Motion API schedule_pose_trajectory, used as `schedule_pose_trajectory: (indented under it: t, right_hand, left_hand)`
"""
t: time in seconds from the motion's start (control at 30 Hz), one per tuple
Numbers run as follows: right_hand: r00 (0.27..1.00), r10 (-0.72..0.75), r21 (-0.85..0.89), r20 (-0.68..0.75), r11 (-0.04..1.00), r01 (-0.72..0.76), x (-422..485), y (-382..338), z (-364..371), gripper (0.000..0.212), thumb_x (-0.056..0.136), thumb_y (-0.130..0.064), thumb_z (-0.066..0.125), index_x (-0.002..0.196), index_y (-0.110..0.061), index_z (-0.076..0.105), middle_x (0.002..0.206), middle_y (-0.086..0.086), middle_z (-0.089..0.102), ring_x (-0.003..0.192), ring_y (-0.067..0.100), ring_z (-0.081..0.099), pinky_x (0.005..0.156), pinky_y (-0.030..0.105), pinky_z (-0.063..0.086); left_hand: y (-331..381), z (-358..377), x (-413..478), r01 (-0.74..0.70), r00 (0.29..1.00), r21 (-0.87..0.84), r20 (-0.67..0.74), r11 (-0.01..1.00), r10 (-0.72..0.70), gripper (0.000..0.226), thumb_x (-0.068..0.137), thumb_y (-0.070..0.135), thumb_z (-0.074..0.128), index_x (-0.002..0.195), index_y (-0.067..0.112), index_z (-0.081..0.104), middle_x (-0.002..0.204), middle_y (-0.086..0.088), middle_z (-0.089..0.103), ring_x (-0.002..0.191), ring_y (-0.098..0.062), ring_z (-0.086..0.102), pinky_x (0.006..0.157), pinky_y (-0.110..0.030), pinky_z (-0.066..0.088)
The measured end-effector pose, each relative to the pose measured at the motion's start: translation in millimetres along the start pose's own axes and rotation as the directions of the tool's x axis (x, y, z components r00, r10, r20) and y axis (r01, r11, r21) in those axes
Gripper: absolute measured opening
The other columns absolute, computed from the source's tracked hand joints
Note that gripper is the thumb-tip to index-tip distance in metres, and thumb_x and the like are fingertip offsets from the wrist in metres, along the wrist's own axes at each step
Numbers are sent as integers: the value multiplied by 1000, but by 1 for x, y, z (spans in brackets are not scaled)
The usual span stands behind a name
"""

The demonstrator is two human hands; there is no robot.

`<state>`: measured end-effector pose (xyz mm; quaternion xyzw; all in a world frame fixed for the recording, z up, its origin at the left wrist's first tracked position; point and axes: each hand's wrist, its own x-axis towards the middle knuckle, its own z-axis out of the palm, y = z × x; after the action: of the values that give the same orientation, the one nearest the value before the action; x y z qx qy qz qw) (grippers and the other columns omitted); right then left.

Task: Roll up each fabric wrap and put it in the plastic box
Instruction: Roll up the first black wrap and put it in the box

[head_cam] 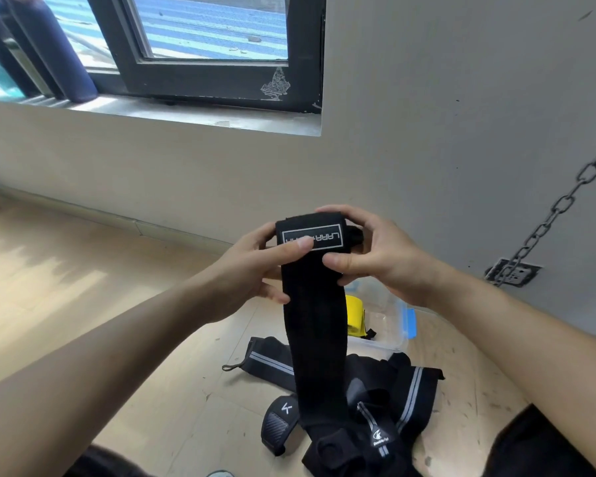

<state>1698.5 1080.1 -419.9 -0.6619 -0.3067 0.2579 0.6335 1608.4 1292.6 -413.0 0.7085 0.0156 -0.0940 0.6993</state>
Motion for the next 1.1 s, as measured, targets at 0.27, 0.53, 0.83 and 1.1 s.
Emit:
schedule_pose_trajectory:
  t: [0.27, 0.53, 0.83, 1.1]
  right_hand:
    - [997, 53, -16, 58, 999, -52, 1, -1, 3, 68, 78, -7, 78, 138, -23, 53, 126, 0, 65, 110, 27, 69, 80, 52, 62]
    - [986, 153, 38, 73, 987, -156, 3, 0, 5, 50, 87, -49, 68, 131, -27, 60, 120, 6, 70, 108, 28, 70, 69, 41, 61]
    - [997, 75, 96, -20, 993, -73, 3, 0, 5, 51, 84, -30, 76, 131, -19, 61, 121, 16, 67, 102, 27, 70, 63, 33, 58]
    - [999, 0, 44, -41, 999, 2, 1, 2, 9, 59, 78, -21, 76, 134, -20, 59, 107, 2, 72, 100, 24, 73, 74, 33, 59]
  left_hand:
    - [1, -1, -2, -91, 992, 23, -89, 996, 92, 53, 78, 23, 79, 129, 21, 62, 111, -2, 75, 97, -16, 72, 64, -29, 56]
    - [1, 4, -3, -195, 975, 104, -87, 975, 204, 66, 76, 11, 82, 135, 23, 56, 115, -1, 73, 101, -19, 73, 74, -37, 61]
    - [-2, 2, -2, -19, 999, 111, -29, 994, 22, 61, 79, 29, 84, 134, 34, 59, 117, 3, 73, 101, -15, 74, 60, -27, 56]
    - [-1, 5, -2, 43, 997, 63, -59, 997, -39, 46, 88, 57, 65, 130, 36, 63, 115, 2, 73, 94, -18, 73, 62, -29, 56]
